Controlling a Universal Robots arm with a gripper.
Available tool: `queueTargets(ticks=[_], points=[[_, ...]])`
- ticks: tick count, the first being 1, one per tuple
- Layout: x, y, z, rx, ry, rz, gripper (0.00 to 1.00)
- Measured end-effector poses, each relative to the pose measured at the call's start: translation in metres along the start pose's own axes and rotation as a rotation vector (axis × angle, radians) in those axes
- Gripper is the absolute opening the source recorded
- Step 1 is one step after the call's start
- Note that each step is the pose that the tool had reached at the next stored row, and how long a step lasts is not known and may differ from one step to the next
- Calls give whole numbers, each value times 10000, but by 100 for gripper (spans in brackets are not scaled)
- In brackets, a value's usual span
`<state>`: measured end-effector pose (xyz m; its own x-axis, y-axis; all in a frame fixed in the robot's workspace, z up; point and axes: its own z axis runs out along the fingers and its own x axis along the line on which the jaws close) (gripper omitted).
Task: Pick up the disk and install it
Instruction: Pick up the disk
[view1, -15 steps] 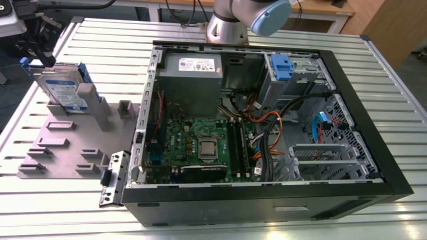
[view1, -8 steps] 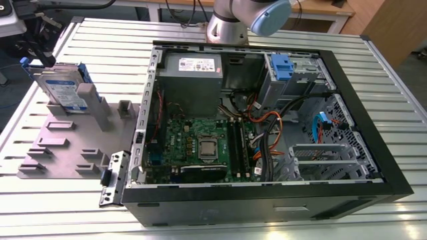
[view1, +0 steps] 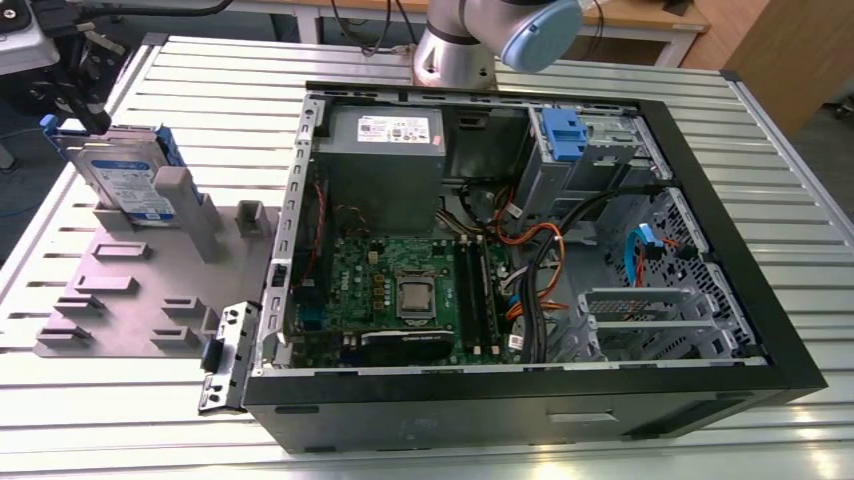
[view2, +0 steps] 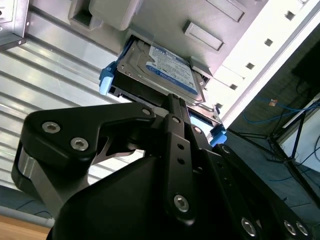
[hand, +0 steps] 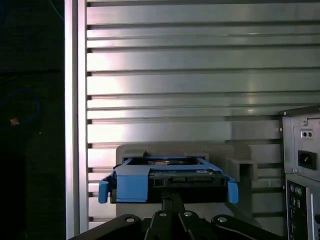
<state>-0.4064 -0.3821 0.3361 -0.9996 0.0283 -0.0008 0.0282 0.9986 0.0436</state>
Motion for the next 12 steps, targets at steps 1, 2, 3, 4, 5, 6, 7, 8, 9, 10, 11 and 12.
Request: queueTargets(ticks=[1, 2, 3, 4, 5, 6, 7, 8, 9, 10, 11, 12], points=[[0, 0, -1, 0, 7, -137, 11], [0, 0, -1, 0, 13, -282, 11], [0, 0, 0, 0, 20, -450, 11], [0, 0, 0, 0, 26, -602, 11], [0, 0, 0, 0, 33, -758, 11], [0, 0, 0, 0, 41, -919, 11], [0, 0, -1, 0, 48, -1091, 11], [0, 0, 0, -1, 56, -1259, 11], [0, 0, 0, -1, 63, -1432, 11], [0, 0, 0, -1, 71, -1615, 11], [0, 0, 0, -1, 78, -1779, 11], [0, 0, -1, -1, 82, -1872, 11]])
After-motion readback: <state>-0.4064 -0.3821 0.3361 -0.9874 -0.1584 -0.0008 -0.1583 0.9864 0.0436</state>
